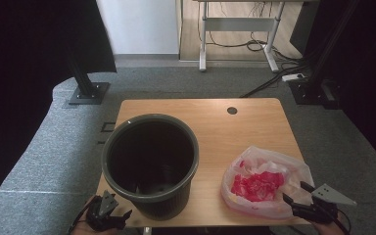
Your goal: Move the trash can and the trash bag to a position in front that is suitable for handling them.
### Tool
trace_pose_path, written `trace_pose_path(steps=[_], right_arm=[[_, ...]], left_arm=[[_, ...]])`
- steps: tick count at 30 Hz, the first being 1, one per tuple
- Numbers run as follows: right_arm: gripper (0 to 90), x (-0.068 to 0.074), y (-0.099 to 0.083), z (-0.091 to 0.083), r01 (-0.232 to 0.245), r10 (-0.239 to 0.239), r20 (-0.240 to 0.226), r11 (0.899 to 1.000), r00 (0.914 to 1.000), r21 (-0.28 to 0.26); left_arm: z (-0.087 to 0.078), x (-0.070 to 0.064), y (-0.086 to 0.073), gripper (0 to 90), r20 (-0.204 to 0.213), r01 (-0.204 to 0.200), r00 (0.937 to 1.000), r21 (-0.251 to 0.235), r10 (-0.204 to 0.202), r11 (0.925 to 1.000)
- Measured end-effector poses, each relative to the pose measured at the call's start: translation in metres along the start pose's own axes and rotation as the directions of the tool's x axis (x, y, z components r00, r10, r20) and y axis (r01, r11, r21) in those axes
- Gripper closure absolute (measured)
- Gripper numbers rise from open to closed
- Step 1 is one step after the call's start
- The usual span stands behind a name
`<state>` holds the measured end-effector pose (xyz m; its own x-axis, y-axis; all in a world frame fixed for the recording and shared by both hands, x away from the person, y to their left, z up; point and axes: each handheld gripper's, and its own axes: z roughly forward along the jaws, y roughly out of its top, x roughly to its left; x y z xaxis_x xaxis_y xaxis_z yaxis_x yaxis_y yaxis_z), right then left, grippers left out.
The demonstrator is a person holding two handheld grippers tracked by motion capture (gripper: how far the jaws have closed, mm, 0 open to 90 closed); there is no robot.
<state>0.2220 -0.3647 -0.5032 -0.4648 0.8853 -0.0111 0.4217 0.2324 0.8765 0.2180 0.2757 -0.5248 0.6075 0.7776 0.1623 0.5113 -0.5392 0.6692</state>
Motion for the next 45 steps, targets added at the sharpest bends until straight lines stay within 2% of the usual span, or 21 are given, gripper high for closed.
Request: trace_pose_path(steps=[13,17,22,27,31,39,43,45], right_arm=[[18.6,0.0,0.002,-0.004,0.0,0.0,-0.001,1.0,1.0,-0.01],[18.7,0.004,0.002,-0.001,0.025,-0.025,0.01,1.0,0.9996,0.006],[18.7,0.008,0.003,0.001,0.041,-0.042,0.011,0.999,0.9991,0.015],[18.7,0.01,0.003,0.002,0.047,-0.047,0.002,0.999,0.9989,0.017],[18.9,0.01,0.003,0.002,0.047,-0.047,0.012,0.999,0.9988,0.018],[19.2,0.012,0.003,0.005,0.058,-0.059,0.026,0.998,0.9979,0.035],[19.2,0.013,0.003,0.005,0.058,-0.059,0.027,0.998,0.9979,0.039],[19.2,0.013,0.003,0.006,0.061,-0.062,0.026,0.997,0.9977,0.043]], left_arm=[[-0.005,-0.006,0.004,14.8,0.036,-0.024,0.9991,-0.017,0.024,0.9996],[-0.007,-0.009,0.003,14.7,0.047,-0.038,0.9982,-0.009,0.038,0.9992],[-0.019,-0.01,0.009,14.7,0.065,-0.044,0.9967,-0.059,0.048,0.9973],[-0.027,-0.012,0.014,14.7,0.081,-0.058,0.9946,-0.084,0.065,0.9947],[-0.034,-0.015,0.021,15.7,0.107,-0.09,0.9889,-0.118,0.103,0.9889],[-0.035,-0.02,0.027,15.7,0.129,-0.113,0.9829,-0.135,0.131,0.9844],[-0.035,-0.02,0.029,15.6,0.134,-0.109,0.9826,-0.149,0.129,0.9828],[-0.034,-0.019,0.031,15.6,0.151,-0.099,0.9807,-0.164,0.124,0.9814]])
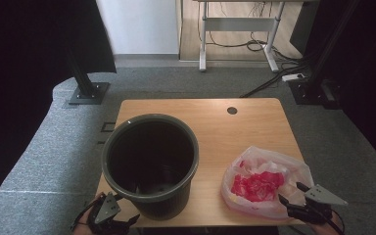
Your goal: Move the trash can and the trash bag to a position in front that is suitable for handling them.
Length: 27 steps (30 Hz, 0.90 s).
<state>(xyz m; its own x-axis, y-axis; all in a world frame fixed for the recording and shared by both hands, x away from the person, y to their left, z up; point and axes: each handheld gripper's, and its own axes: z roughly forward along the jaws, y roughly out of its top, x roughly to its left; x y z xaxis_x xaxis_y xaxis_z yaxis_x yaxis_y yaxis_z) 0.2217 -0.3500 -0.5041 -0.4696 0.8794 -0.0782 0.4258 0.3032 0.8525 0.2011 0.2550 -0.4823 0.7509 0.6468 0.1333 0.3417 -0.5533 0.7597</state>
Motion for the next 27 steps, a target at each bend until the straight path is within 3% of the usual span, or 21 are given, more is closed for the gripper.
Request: trace_pose_path(steps=[10,27], right_arm=[[19.6,0.0001,-0.0009,0.0014,0.007,-0.007,0.0,1.0,1.0,0.0],[20.3,0.0011,-0.0009,0.0023,0.022,-0.022,-0.009,1.0,0.9997,-0.008]], left_arm=[[0.0005,0.0043,-0.0006,15.0,0.021,0.016,0.9997,-0.029,-0.015,0.9995],[0.0073,0.0041,0.0037,14.5,-0.008,0.033,0.9994,-0.016,-0.033,0.9993]])
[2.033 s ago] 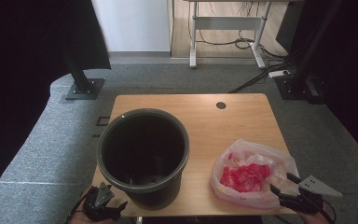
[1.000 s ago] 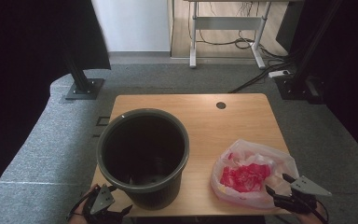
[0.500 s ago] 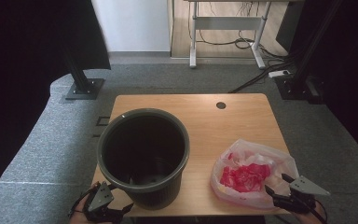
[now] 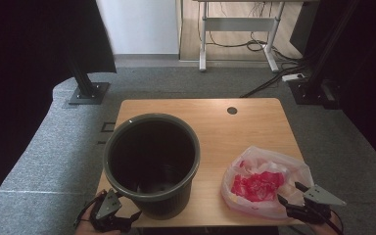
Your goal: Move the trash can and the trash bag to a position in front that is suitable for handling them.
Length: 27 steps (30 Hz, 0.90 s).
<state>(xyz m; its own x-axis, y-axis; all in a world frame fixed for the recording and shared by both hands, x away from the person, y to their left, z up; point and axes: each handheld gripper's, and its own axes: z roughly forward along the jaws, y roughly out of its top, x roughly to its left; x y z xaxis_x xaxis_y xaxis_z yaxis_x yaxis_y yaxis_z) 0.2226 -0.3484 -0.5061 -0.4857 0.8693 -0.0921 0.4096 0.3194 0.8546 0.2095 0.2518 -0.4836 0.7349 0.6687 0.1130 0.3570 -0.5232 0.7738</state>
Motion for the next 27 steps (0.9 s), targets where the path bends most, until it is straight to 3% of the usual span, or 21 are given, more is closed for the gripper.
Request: trace_pose_path(steps=[8,27], right_arm=[[20.3,-0.002,-0.001,-0.002,-0.006,0.006,0.002,1.0,1.0,-0.004],[20.3,-0.003,-0.001,-0.002,-0.006,0.006,0.003,1.0,1.0,-0.001]], left_arm=[[0.008,0.001,0.006,14.0,-0.013,-0.001,0.9999,0.003,0.001,1.0],[0.031,0.004,0.02,14.2,0.025,-0.036,0.9991,0.029,0.035,0.9989]])
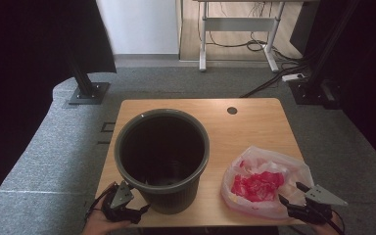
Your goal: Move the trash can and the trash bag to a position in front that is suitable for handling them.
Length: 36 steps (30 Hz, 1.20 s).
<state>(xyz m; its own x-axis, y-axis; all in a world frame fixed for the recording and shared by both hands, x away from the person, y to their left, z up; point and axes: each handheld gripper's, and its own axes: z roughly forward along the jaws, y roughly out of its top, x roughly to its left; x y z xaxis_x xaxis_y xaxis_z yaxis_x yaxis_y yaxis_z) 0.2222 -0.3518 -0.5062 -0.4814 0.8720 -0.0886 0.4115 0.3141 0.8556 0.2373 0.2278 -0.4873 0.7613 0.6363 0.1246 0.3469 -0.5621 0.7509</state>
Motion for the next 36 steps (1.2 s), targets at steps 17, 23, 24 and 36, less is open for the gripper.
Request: trace_pose_path(steps=[17,23,24,36], right_arm=[[20.3,0.0,-0.001,0.0,0.005,-0.005,-0.003,1.0,1.0,0.001],[20.5,-0.002,-0.001,-0.001,0.001,-0.001,0.0,1.0,1.0,0.0],[20.5,-0.002,-0.001,-0.001,0.0,0.0,0.0,1.0,1.0,0.0],[20.4,-0.004,-0.002,-0.001,-0.004,0.004,0.001,1.0,1.0,-0.001]], left_arm=[[0.018,0.003,0.017,14.2,0.013,-0.028,0.9995,0.019,0.028,0.9994],[0.025,0.005,0.024,14.3,0.025,-0.042,0.9989,0.024,0.041,0.9989],[0.026,0.005,0.025,14.3,0.027,-0.047,0.9986,0.03,0.046,0.9984],[0.037,0.009,0.037,14.2,0.051,-0.059,0.9971,0.041,0.057,0.9974]])
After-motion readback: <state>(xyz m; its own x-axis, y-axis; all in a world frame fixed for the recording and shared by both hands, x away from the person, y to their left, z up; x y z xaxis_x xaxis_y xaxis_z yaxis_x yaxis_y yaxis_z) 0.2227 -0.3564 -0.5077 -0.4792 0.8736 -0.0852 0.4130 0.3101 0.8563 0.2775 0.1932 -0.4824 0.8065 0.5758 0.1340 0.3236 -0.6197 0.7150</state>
